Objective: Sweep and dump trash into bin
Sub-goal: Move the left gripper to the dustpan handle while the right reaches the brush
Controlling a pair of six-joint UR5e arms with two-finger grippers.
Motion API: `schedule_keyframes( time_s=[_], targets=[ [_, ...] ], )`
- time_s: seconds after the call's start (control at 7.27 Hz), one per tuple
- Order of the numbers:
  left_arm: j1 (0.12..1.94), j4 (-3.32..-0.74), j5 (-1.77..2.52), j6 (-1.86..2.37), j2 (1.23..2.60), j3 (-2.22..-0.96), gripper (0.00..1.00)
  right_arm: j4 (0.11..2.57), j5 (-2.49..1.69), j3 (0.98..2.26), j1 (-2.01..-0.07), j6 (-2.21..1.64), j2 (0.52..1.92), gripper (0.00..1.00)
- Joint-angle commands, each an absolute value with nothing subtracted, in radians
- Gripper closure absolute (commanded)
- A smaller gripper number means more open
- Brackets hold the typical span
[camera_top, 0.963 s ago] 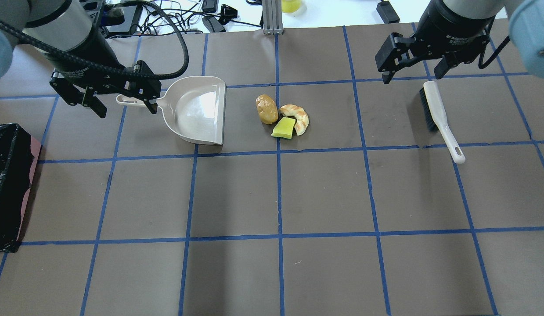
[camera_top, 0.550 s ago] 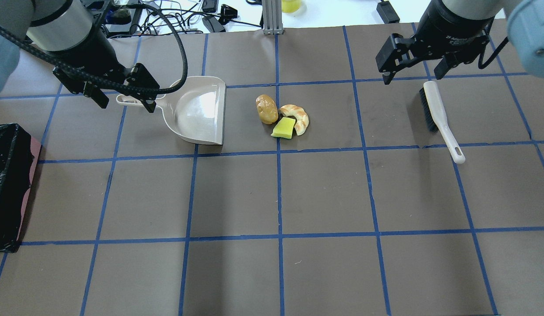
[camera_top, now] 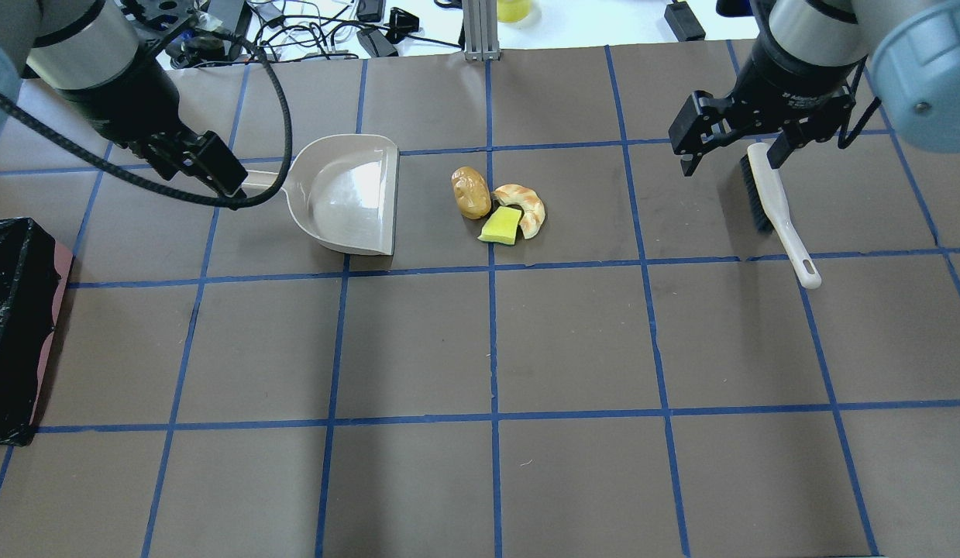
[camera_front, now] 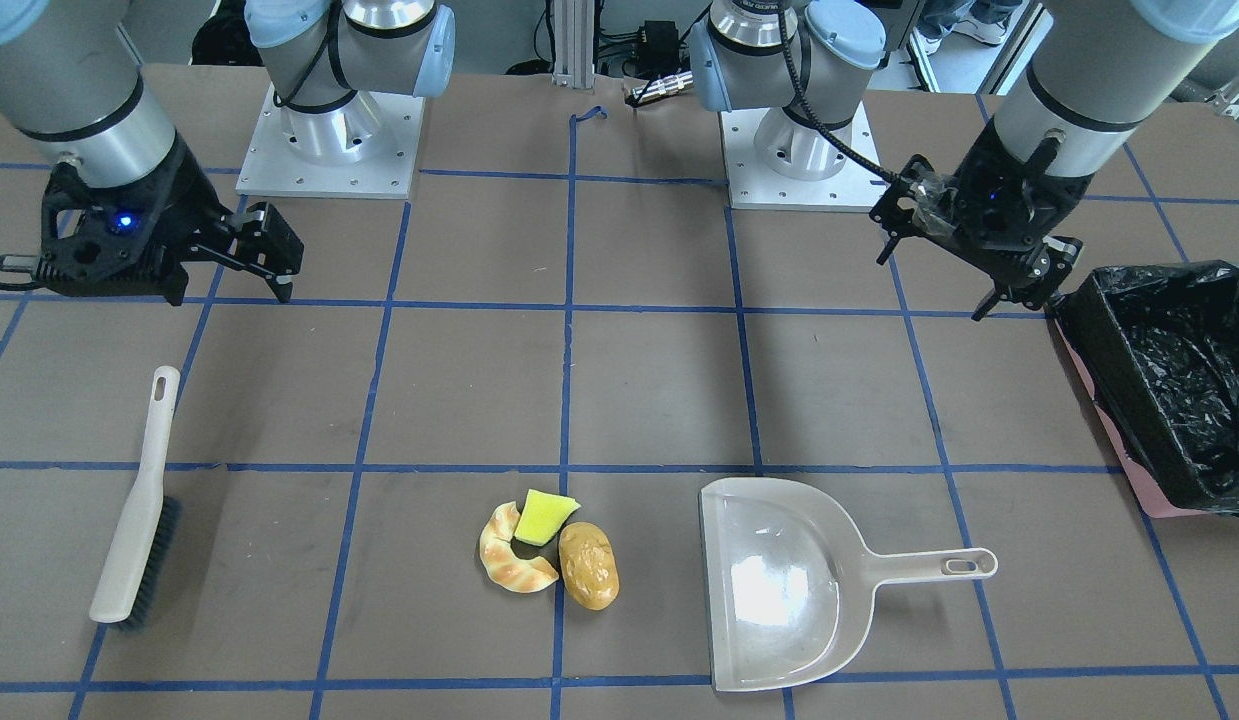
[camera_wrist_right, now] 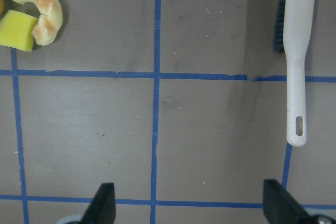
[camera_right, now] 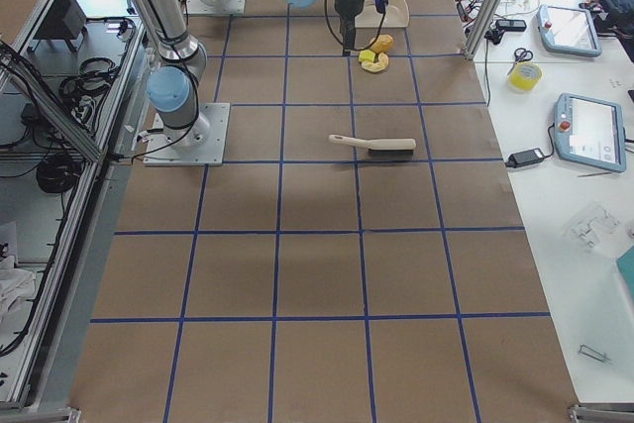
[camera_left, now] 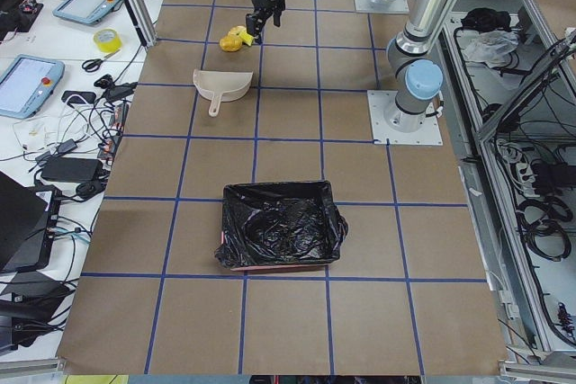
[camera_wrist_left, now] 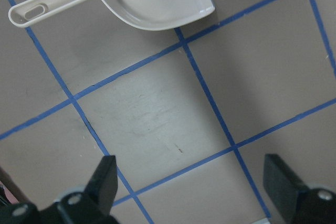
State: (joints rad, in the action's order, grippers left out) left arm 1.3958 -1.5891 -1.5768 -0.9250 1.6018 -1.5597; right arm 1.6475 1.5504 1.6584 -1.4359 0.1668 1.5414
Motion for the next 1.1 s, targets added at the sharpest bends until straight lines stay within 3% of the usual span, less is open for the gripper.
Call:
schedule_keyframes(
  time_s=[0.0,0.55,0.96],
  targets=[
    [1.364,-1.487,-1.63,-1.319,1.678,-1.569,0.0,1.717,1.581,1.71,-1.365,0.263,1.481,0.0],
    [1.364,-1.185,-1.631,-1.792,1.94,-1.539,0.0,1.93,1.612,1.834,-1.226,0.417,1.381,0.0],
    [1.362,-1.112,-1.618,-1.798,2.046,-1.5,0.0,1.982,1.656,1.844,-1.218,0.419,1.289,0.01]
  ],
)
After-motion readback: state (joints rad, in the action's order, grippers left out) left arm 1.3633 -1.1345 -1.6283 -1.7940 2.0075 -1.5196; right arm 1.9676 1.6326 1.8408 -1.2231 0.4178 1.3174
